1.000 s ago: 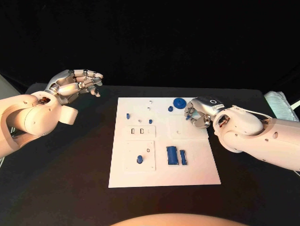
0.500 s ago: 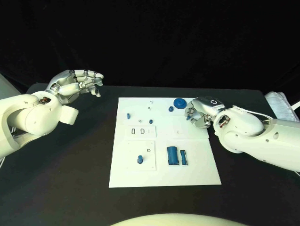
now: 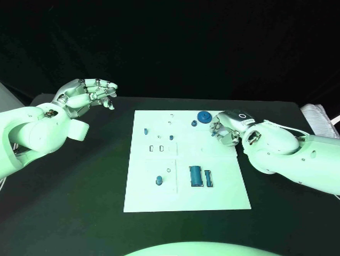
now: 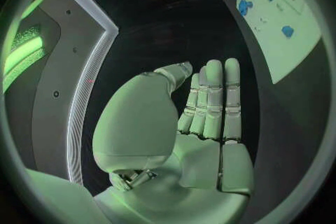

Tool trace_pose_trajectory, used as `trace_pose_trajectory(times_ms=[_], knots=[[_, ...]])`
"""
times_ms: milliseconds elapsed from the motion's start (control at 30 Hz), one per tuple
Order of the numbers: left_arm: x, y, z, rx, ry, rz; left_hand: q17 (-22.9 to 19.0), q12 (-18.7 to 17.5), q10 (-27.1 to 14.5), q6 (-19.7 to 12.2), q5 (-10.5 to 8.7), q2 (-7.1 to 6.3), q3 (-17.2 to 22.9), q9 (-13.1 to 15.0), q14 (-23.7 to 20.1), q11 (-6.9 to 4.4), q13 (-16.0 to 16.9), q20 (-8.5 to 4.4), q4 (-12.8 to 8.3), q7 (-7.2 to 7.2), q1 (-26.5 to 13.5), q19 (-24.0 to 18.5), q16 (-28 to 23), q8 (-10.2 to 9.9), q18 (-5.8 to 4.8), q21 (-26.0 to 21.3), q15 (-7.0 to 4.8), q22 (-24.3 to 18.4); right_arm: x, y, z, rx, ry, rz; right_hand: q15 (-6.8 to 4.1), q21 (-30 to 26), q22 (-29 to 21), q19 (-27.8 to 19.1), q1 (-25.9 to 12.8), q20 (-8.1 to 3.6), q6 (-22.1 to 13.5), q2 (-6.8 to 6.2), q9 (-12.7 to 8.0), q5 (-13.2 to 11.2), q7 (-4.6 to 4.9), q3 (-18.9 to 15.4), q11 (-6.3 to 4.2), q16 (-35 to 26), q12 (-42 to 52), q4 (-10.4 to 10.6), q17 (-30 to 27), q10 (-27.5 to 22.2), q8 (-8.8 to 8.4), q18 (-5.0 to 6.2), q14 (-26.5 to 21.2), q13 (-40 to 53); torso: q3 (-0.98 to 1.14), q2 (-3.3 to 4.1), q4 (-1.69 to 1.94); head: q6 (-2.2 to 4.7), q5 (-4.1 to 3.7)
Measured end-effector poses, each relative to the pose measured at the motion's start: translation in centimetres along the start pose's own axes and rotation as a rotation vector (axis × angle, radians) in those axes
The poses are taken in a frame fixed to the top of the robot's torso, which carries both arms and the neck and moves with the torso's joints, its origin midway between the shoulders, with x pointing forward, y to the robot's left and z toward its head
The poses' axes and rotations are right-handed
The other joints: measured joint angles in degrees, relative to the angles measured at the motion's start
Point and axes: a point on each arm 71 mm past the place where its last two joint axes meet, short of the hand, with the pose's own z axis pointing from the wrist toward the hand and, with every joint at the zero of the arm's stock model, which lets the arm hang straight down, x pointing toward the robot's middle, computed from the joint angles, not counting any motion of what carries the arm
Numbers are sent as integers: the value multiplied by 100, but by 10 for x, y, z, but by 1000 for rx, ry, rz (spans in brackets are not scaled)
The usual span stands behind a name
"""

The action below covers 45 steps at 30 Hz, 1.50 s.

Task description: Assemble the parts on the task board

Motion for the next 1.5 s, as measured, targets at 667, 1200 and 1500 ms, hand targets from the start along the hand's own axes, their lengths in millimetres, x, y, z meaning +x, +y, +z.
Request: trace_pose_trajectory(times_ms=[667, 1200, 1500], knots=[[0, 0, 0, -1, 0, 0, -4, 0, -19, 0, 0, 0, 0, -12, 0, 19, -11, 0, 0, 0, 0, 0, 0, 0, 0, 0, 0, -5, 1, -2, 1, 6, 3, -4, 0, -1, -1, 0, 0, 0, 10, -1, -1, -16, 15, -1, 0, 0, -1, -1, -2, 0, -6, 0, 0, -2, 2, 3, -2, -4, -13], [-1, 0, -1, -3, 1, 0, -3, 0, -19, -22, 0, 0, 0, -11, 0, 19, -11, 0, 0, 21, 0, 0, 0, 0, 0, 0, 0, -5, 4, 0, 4, 7, 13, -6, 0, 21, 3, 0, -23, 0, 22, -25, 8, 6, 1, -2, -21, 0, -13, -2, -3, 21, 5, 0, 0, 0, 1, 7, 2, -18, -23], [-1, 0, -1, -4, 2, -1, -9, 0, -19, -42, 0, 0, -16, -21, 0, 19, -20, 0, -16, 1, 0, 0, 0, 0, 0, 0, 0, -4, 5, 0, 5, 11, 20, -10, 0, 18, 2, 0, -32, 0, 20, -31, 12, 6, -1, -7, -34, 0, -35, -7, -6, 34, 0, 0, 0, -2, -2, 5, -1, -37, -19]])
